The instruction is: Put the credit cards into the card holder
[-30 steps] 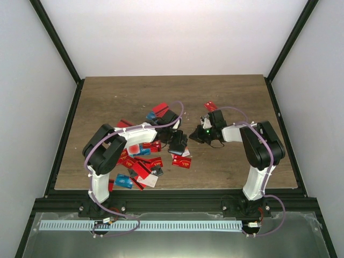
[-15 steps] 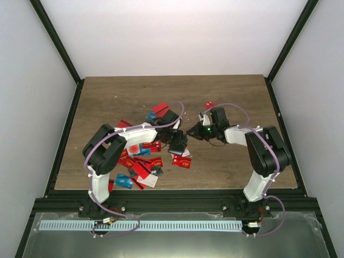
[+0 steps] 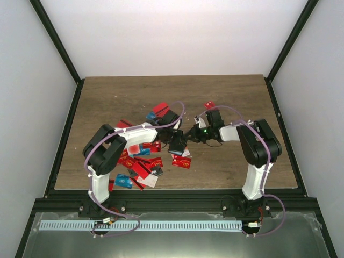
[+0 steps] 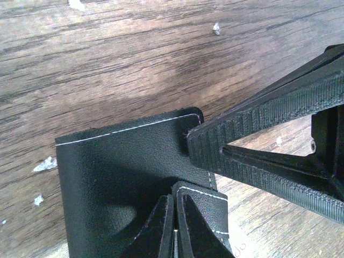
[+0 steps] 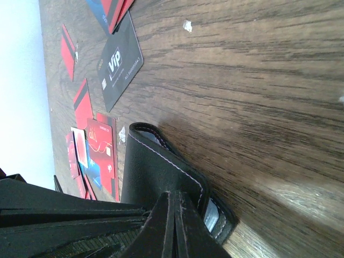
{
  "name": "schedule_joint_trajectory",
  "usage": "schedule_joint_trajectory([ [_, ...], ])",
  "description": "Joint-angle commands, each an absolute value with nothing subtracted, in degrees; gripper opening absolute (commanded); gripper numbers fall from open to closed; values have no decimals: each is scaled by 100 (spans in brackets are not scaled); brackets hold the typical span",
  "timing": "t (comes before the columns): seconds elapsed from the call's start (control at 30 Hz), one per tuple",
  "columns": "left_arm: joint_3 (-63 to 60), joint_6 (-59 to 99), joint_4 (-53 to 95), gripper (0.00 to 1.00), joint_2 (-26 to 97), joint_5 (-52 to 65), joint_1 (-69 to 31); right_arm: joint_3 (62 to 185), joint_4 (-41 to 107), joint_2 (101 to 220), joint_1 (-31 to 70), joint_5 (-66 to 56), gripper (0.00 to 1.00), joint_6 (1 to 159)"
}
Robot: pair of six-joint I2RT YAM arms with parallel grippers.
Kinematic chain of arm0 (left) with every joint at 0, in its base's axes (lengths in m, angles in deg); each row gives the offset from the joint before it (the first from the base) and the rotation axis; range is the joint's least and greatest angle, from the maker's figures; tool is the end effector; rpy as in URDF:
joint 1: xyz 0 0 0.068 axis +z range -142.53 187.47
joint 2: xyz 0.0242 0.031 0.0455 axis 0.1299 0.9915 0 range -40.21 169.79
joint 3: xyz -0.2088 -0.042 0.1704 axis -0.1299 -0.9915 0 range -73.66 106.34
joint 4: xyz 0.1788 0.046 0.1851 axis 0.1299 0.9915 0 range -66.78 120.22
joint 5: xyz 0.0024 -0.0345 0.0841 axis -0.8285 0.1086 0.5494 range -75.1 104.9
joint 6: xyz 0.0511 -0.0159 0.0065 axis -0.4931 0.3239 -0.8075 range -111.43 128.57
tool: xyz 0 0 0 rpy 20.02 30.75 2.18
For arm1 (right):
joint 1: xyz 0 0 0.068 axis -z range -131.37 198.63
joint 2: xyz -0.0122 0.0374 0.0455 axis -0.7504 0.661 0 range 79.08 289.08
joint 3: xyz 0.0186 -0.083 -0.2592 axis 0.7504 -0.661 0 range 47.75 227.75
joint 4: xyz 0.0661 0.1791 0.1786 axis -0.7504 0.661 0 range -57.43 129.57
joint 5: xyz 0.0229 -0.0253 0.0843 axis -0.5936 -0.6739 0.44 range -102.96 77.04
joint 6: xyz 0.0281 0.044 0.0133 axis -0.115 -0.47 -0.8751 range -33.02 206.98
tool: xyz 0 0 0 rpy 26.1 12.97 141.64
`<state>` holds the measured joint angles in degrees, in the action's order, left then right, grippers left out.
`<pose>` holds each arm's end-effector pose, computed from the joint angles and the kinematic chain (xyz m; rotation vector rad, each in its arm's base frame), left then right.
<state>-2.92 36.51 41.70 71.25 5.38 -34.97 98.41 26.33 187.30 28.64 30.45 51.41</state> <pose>0.2893 -0.2723 0.1511 0.4063 2.6998 -0.6189 0.3177 0.1415 0.1118 -0.0074 2.6021 1.3293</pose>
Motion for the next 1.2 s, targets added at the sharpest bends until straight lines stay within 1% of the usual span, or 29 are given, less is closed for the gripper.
schedule_joint_trajectory([
  [0.0,-318,3554,4889,4,7201,823,-3512,9871,2943,18987,2775,2729,1,5314],
  [0.2,-108,3556,5102,4,7028,902,-3537,9880,2972,18990,2778,2746,1,5338],
  [0.6,-98,3588,5174,4,7082,936,-3574,9882,2969,18992,2780,2755,1,5367],
  [1.17,-446,3687,5233,4,7325,818,-3604,9899,3008,18985,2783,2755,1,5366],
])
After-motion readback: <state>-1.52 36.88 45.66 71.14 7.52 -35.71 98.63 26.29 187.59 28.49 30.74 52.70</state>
